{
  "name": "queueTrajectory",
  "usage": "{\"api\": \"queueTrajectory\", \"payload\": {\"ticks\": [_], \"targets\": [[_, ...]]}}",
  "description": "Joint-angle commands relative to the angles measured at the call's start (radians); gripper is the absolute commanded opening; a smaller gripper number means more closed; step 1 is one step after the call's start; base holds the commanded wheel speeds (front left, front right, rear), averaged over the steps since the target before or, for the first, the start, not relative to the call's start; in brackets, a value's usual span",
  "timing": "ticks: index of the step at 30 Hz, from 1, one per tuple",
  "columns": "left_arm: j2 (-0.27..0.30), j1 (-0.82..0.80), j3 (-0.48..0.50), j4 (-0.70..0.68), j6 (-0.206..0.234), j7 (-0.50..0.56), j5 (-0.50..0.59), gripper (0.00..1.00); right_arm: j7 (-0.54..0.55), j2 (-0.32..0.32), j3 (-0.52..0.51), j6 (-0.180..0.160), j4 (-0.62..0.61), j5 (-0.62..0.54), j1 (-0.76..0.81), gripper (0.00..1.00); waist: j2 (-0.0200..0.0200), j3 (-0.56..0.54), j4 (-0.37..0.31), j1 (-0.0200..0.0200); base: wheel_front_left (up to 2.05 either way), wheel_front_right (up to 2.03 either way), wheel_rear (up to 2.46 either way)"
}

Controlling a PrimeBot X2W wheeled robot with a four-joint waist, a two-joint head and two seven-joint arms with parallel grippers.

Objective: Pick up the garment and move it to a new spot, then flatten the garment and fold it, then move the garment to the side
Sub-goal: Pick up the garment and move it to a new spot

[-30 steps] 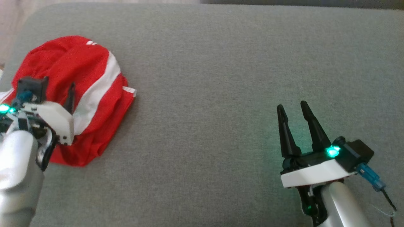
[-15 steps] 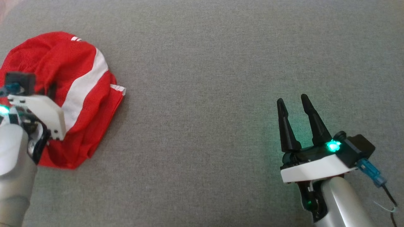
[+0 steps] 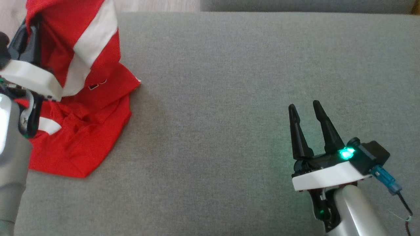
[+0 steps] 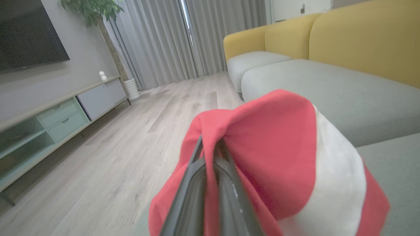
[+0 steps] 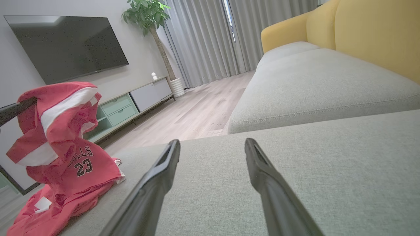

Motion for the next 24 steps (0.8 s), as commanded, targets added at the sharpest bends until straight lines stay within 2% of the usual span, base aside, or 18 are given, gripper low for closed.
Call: {"api": "queueTrajectory", "payload": {"ticks": [1,7,14,19,24], "targets": [[0.065,-0.033,0.047,-0.044,0.011,-0.003,-0.006,0.0,-0.011,-0.003,0.027,0.008,-0.028,0.006,-0.005,1.0,0.0,-0.015,0.001,0.0001,0.0,0.0,0.0],[0.052,0.008,0.047,-0.216,0.036,0.024,-0.026,0.0,-0.011,-0.003,0.025,0.008,-0.026,0.023,0.001,1.0,0.0,-0.048,-0.007,0.0001,0.0,0.0,0.0],[-0.011,0.052,-0.003,-0.408,0.056,0.094,-0.049,0.0,-0.011,-0.003,0.015,0.008,-0.033,0.031,-0.003,1.0,0.0,-0.067,-0.055,0.0001,0.0,0.0,0.0],[-0.072,0.073,-0.056,-0.482,0.066,0.138,-0.066,0.0,-0.011,-0.003,0.016,0.008,-0.047,0.041,-0.02,1.0,0.0,-0.06,-0.139,0.0001,0.0,0.0,0.0],[-0.139,0.078,-0.116,-0.488,0.073,0.149,-0.065,0.0,-0.011,-0.003,0.02,0.008,-0.063,0.055,-0.044,1.0,0.0,-0.037,-0.253,0.0001,0.0,0.0,0.0]]}}
